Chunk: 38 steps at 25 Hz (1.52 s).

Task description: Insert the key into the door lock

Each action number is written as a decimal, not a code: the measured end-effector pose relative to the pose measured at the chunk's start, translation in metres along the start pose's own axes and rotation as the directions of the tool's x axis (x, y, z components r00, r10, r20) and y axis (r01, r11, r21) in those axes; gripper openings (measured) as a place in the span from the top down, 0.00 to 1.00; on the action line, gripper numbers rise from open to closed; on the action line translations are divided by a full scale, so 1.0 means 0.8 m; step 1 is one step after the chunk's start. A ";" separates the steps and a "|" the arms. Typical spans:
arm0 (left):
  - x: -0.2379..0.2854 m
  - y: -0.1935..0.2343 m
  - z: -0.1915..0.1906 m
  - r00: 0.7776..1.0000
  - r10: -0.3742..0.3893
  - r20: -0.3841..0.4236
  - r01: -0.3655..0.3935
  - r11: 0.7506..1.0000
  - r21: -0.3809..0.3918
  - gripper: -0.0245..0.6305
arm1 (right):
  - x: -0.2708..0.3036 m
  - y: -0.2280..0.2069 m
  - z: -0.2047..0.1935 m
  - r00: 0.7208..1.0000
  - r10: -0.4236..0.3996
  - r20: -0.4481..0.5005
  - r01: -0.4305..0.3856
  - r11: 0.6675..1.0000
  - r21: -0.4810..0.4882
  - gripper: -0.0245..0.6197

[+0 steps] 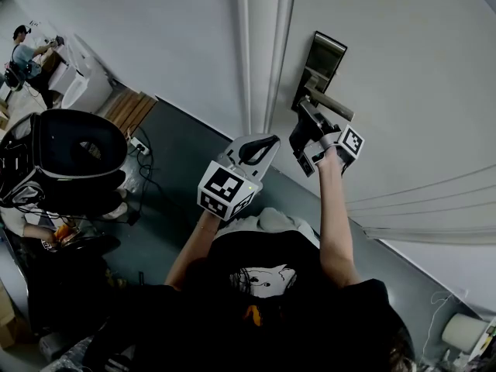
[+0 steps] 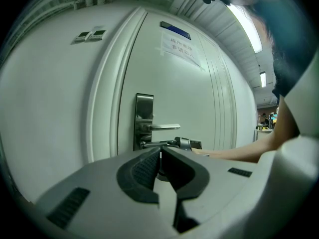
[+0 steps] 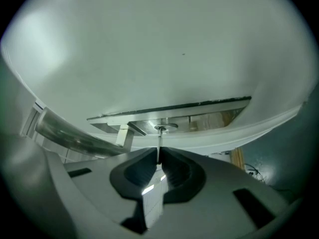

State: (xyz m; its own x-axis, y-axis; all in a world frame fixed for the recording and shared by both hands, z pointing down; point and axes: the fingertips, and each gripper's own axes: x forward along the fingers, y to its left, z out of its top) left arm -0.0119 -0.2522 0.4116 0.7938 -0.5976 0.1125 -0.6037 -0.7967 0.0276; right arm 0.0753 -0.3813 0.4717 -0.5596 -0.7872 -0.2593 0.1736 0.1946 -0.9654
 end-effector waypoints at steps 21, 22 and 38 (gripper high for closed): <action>-0.023 -0.008 0.009 0.999 0.019 -0.034 -0.021 0.999 -0.047 0.94 | -0.059 0.001 -0.037 0.987 -0.163 -0.004 0.161 0.975 -0.152 0.92; -0.025 -0.009 0.008 0.999 0.016 -0.039 -0.018 0.999 -0.050 0.94 | -0.062 0.003 -0.042 0.985 -0.172 -0.010 0.168 0.972 -0.167 0.92; -0.076 -0.019 -0.047 0.996 0.026 -0.086 -0.040 0.986 -0.160 0.94 | -0.121 0.017 -0.154 0.941 -0.323 -0.100 0.260 0.881 -0.395 0.92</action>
State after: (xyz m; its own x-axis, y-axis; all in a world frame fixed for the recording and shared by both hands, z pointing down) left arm -0.0540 -0.2001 0.4418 0.7685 -0.6084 0.1983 -0.6388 -0.7475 0.1821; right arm 0.0318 -0.2306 0.4797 -0.6635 -0.7454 0.0650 -0.3128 0.1974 -0.9291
